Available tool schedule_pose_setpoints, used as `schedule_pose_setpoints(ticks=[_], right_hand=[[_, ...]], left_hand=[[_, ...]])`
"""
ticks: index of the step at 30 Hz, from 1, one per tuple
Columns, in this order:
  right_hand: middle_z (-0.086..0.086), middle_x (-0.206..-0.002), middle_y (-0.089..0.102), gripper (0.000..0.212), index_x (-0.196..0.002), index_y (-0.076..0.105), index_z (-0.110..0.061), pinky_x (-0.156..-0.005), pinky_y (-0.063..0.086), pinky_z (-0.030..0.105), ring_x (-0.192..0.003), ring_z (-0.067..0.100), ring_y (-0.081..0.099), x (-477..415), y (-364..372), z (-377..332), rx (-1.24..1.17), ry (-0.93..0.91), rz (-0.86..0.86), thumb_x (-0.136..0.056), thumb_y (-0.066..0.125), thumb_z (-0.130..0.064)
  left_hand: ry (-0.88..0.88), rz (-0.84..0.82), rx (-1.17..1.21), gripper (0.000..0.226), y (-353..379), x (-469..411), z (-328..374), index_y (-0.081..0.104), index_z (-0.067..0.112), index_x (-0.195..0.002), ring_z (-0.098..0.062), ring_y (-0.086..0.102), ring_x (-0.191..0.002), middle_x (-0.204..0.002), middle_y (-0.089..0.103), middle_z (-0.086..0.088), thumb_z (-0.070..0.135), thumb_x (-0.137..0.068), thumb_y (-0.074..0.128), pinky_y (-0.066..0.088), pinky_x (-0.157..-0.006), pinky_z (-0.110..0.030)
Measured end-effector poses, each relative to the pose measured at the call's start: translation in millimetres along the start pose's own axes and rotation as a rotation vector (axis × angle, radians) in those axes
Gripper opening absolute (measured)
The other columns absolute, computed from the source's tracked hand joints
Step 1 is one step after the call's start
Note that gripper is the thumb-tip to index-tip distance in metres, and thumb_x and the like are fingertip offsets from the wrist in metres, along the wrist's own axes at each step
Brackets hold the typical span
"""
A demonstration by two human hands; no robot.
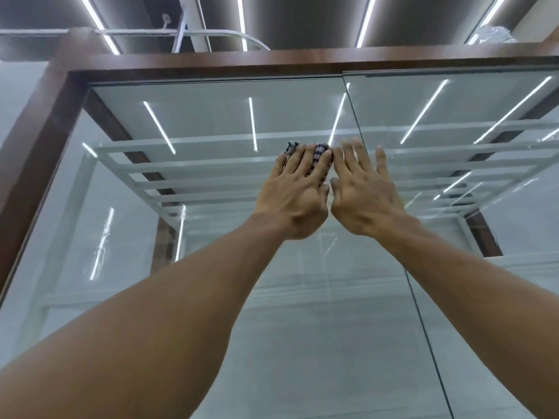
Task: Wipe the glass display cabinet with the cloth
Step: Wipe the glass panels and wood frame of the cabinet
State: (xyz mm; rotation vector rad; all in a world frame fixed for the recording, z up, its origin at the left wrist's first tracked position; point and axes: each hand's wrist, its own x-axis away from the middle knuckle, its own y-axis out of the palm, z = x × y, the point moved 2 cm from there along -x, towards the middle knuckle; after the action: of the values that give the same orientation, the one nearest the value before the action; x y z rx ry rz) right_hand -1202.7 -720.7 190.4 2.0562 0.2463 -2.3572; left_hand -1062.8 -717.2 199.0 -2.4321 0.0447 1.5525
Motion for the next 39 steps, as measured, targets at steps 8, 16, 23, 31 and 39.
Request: schedule_pose_setpoints(ticks=[8, 16, 23, 31, 39], right_hand=[[0.010, -0.171, -0.005, 0.066, -0.161, -0.001, -0.006, -0.127, -0.007, 0.052, -0.158, 0.022, -0.010, -21, 6, -96, -0.135, 0.020, -0.016, -0.106, 0.018, -0.037], [0.008, -0.171, -0.008, 0.065, -0.162, -0.002, -0.009, -0.126, -0.008, 0.055, -0.158, 0.024, -0.011, -33, 16, -218, -0.160, -0.185, -0.037, -0.107, 0.017, -0.039], [0.011, -0.171, -0.009, 0.066, -0.162, -0.003, -0.006, -0.125, -0.008, 0.060, -0.158, 0.027, -0.010, -33, 22, -259, -0.138, -0.189, -0.018, -0.106, 0.017, -0.036], [0.010, -0.170, -0.013, 0.065, -0.162, -0.006, -0.014, -0.125, -0.010, 0.056, -0.157, 0.026, -0.015, -11, 21, -260, -0.156, -0.208, -0.047, -0.107, 0.014, -0.042], [0.005, -0.171, -0.008, 0.064, -0.163, -0.001, -0.022, -0.125, -0.011, 0.054, -0.158, 0.023, -0.012, 13, 18, -199, -0.165, -0.135, -0.031, -0.106, 0.018, -0.043]], left_hand=[[-0.149, 0.026, 0.003, 0.059, -27, 38, -74, -0.001, 0.028, -0.165, -0.014, -0.016, -0.158, -0.173, -0.010, 0.001, 0.041, -0.110, 0.017, -0.013, -0.127, -0.037], [-0.376, 0.061, 0.026, 0.060, -56, 105, -192, -0.004, 0.028, -0.164, -0.010, -0.015, -0.157, -0.172, -0.012, 0.005, 0.035, -0.111, 0.022, -0.014, -0.127, -0.034], [-0.479, 0.057, 0.040, 0.065, -67, 160, -262, -0.002, 0.031, -0.165, -0.011, -0.015, -0.158, -0.173, -0.011, 0.005, 0.045, -0.104, 0.014, -0.011, -0.128, -0.041], [-0.477, 0.078, 0.025, 0.067, -55, 197, -226, -0.007, 0.030, -0.163, -0.013, -0.021, -0.156, -0.172, -0.016, 0.003, 0.047, -0.101, 0.010, -0.016, -0.126, -0.037], [-0.448, 0.061, 0.036, 0.060, -47, 134, -162, -0.007, 0.027, -0.164, -0.015, -0.019, -0.157, -0.172, -0.016, 0.001, 0.036, -0.111, 0.019, -0.016, -0.127, -0.037]])
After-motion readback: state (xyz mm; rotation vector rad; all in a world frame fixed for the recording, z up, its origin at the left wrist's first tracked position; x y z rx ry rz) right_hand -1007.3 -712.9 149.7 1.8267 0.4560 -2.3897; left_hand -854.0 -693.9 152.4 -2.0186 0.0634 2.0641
